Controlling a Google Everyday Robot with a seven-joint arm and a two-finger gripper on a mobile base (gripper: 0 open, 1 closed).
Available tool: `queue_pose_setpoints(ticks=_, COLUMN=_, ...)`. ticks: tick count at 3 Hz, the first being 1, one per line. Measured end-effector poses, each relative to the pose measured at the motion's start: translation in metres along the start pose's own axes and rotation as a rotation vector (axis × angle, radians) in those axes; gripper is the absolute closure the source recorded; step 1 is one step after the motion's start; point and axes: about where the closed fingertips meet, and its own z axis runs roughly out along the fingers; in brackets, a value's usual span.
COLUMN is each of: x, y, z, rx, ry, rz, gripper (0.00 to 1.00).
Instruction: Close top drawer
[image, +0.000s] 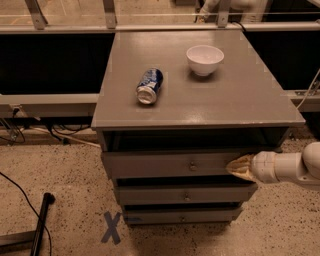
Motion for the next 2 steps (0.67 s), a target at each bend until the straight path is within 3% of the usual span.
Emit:
queue_pose_setpoints(ticks=1, x=-0.035, y=0.029, z=-0.039, rx=-0.025, ry=-0.068, rz=-0.026, gripper=1.0)
queue_pose_setpoints(ticks=2, x=-0.054, y=0.051, z=-0.052, rx=-0.059, ry=-0.082, rz=-0.021, gripper=1.0)
